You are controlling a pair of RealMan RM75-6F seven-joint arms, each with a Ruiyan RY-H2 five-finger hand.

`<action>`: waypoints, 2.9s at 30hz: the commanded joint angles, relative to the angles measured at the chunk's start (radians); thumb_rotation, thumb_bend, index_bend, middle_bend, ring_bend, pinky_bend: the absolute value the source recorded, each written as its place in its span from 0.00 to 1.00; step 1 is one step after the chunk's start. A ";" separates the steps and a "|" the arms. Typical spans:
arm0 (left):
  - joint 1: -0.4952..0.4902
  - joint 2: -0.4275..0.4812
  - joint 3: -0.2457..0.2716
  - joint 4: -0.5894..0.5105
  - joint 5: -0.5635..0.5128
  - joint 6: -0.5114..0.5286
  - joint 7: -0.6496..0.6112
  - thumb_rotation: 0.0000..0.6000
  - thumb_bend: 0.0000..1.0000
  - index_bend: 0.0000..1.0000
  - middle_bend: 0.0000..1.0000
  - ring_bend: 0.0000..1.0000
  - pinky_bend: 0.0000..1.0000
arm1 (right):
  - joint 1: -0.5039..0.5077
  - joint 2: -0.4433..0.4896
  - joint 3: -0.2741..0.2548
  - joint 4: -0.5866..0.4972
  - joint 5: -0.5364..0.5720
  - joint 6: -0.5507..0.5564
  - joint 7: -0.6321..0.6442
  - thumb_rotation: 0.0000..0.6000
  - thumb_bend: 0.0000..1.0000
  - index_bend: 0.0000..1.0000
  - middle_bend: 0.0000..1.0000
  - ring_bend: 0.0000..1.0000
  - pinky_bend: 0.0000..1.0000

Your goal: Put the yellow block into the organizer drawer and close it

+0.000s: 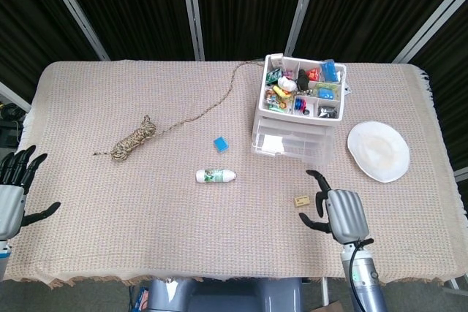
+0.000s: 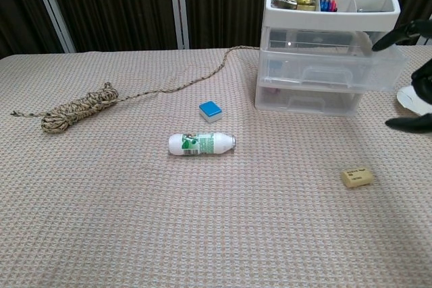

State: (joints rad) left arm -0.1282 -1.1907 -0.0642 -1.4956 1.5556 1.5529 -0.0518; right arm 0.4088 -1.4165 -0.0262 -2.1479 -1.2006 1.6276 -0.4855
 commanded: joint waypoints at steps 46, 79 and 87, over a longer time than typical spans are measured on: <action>0.000 0.004 -0.002 -0.012 -0.012 -0.011 -0.003 1.00 0.18 0.11 0.00 0.00 0.00 | 0.015 -0.315 0.126 0.655 0.126 -0.284 -0.110 1.00 0.09 0.45 0.86 0.83 0.66; 0.000 0.006 -0.003 -0.016 -0.017 -0.016 -0.009 1.00 0.18 0.12 0.00 0.00 0.00 | 0.008 -0.345 0.147 0.710 0.161 -0.342 -0.162 1.00 0.21 0.47 0.87 0.84 0.66; 0.000 0.007 -0.004 -0.018 -0.019 -0.018 -0.011 1.00 0.18 0.12 0.00 0.00 0.00 | 0.002 -0.353 0.147 0.717 0.141 -0.337 -0.143 1.00 0.22 0.56 0.87 0.85 0.66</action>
State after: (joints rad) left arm -0.1283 -1.1836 -0.0679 -1.5132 1.5365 1.5354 -0.0623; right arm 0.4118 -1.7686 0.1211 -1.4302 -1.0560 1.2889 -0.6321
